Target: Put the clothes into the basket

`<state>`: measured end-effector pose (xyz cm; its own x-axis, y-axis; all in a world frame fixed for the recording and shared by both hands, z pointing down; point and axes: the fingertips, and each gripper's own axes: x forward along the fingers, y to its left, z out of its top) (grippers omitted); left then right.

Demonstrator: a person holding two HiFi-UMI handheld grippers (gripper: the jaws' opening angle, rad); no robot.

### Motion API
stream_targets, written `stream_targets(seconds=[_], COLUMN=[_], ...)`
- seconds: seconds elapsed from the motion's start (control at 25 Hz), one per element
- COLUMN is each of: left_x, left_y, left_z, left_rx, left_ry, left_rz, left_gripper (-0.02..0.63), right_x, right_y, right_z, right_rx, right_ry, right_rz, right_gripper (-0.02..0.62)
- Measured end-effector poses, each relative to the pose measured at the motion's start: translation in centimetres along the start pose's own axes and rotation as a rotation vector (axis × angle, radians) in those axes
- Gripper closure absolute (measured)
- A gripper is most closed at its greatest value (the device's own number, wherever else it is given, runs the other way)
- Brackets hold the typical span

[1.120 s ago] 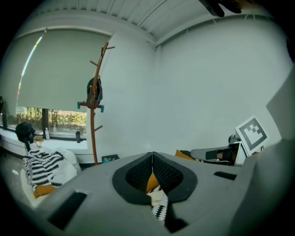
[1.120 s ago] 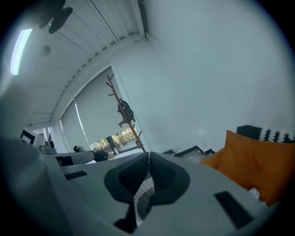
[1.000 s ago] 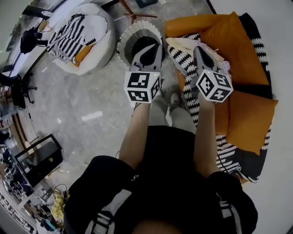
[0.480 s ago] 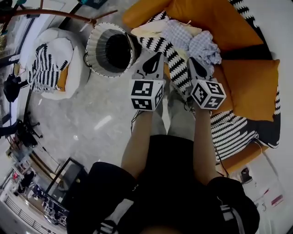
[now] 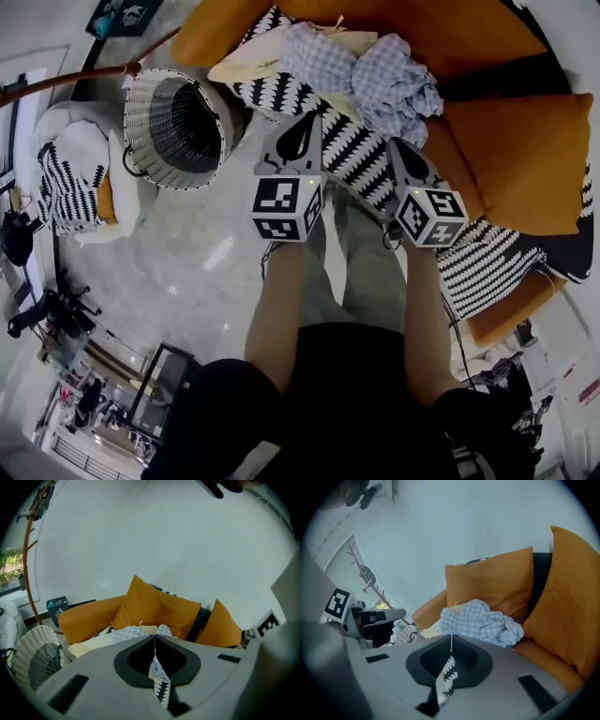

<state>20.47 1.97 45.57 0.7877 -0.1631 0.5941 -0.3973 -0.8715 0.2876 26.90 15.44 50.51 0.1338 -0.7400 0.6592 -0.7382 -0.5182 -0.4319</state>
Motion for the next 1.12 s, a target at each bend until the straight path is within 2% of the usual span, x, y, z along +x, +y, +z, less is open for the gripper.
stream_targets(seconds=[0.24,0.44,0.48,0.52,0.56,0.6,0.64,0.8,0.92,1.04,1.12], left_x=[5.3,10.4,11.3,12.1,12.9,13.7,14.3,16.7,18.7,20.5,21.6], left_y=[-1.7,-2.7,-2.9,-3.0,-3.1,-3.0,-2.8,-1.8,-1.5,-1.7,-1.7], left_z=[-3.0,-6.6,-7.2,-7.9,-8.4,-8.8,-9.2,-9.9,-10.6,-11.5,-11.7], left_rx=[0.062,0.113,0.114,0.112,0.109,0.106,0.102,0.078,0.072,0.095,0.109], left_ry=[0.034,0.104,0.122,0.141,0.158,0.171,0.181,0.22,0.262,0.305,0.319], left_rz=[-0.052,-0.122,-0.132,-0.138,-0.137,-0.131,-0.121,-0.086,-0.076,-0.071,-0.065], left_gripper=[0.597,0.588,0.547,0.47,0.433,0.417,0.404,0.345,0.33,0.328,0.328], right_x=[1.1,3.3,3.5,3.7,3.9,4.1,4.4,5.5,6.8,7.8,8.4], right_y=[-5.5,-9.9,-10.6,-11.1,-11.6,-12.1,-12.5,-14.4,-15.4,-15.8,-15.7], right_z=[-2.4,-3.8,-4.0,-4.3,-4.6,-5.1,-5.6,-7.0,-7.8,-8.2,-8.2], right_rx=[0.021,0.014,0.011,0.006,0.003,0.006,0.015,0.025,0.011,-0.045,-0.119], right_ry=[-0.011,-0.025,-0.021,-0.013,0.002,0.025,0.051,0.117,0.173,0.213,0.237], right_rz=[-0.113,-0.202,-0.215,-0.225,-0.231,-0.234,-0.237,-0.276,-0.287,-0.292,-0.293], right_gripper=[0.581,0.58,0.578,0.576,0.537,0.423,0.365,0.338,0.333,0.331,0.333])
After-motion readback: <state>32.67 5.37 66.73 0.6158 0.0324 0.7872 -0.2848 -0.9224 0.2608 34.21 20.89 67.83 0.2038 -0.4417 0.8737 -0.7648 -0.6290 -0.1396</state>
